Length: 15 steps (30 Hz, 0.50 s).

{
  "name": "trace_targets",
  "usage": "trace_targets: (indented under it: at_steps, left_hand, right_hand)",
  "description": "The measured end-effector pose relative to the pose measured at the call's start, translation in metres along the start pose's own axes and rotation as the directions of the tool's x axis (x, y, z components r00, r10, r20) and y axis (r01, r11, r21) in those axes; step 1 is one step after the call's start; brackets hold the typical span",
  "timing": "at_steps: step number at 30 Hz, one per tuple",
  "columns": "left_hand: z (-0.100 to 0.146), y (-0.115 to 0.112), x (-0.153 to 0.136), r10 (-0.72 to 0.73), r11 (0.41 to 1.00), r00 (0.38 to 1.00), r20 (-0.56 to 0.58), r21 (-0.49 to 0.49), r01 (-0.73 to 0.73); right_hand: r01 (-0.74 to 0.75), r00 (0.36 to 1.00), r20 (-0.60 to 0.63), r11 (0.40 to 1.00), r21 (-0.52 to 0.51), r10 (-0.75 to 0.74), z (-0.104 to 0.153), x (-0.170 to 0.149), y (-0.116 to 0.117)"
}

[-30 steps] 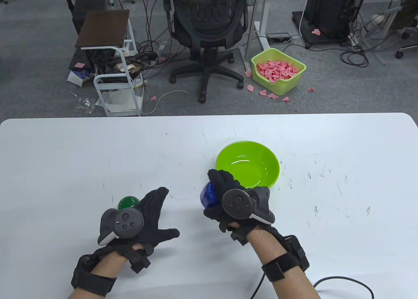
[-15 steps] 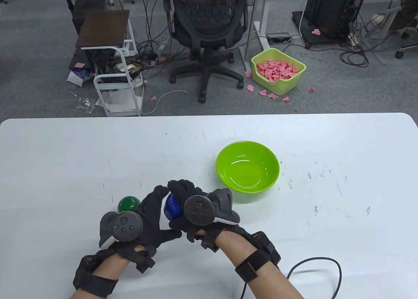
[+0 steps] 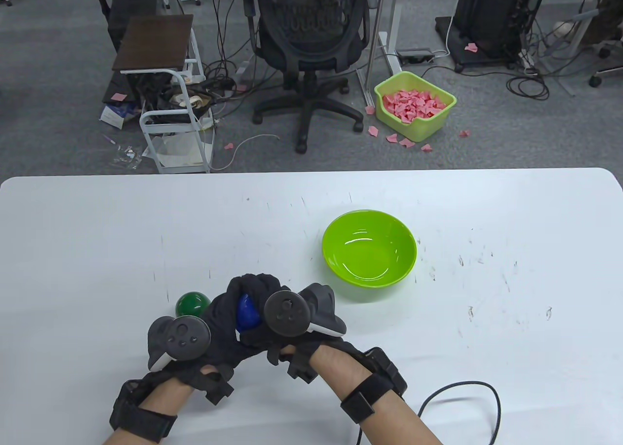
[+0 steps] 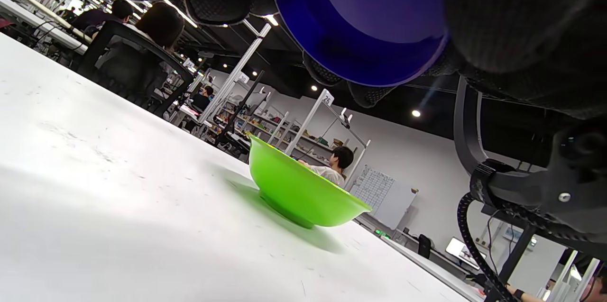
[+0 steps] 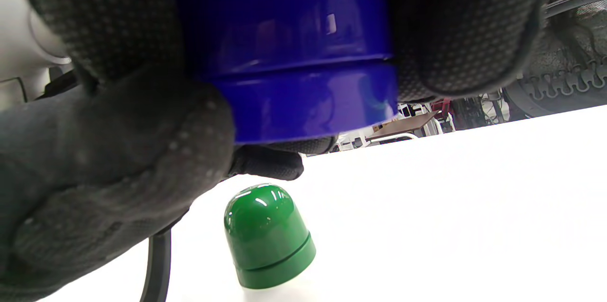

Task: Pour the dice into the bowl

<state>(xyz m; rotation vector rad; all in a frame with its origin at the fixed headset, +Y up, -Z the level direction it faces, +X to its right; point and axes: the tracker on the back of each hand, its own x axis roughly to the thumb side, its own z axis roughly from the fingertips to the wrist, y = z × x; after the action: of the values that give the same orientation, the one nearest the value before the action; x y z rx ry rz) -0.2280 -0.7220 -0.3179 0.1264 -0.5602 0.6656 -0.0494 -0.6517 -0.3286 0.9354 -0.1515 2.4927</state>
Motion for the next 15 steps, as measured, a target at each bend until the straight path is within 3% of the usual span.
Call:
trace_targets:
  at_steps: [6, 15]
  left_hand:
    - [-0.001, 0.000, 0.001, 0.021, 1.000, 1.000, 0.006, -0.003, -0.021]
    - [-0.001, 0.002, -0.007, -0.009, 1.000, 1.000, -0.015, -0.012, 0.008]
  right_hand:
    - [0.036, 0.999, 0.001, 0.999, 0.013, -0.036, 0.004, -0.004, 0.000]
    - [0.092, 0.996, -0.001, 0.984, -0.151, -0.093, 0.026, -0.023, -0.020]
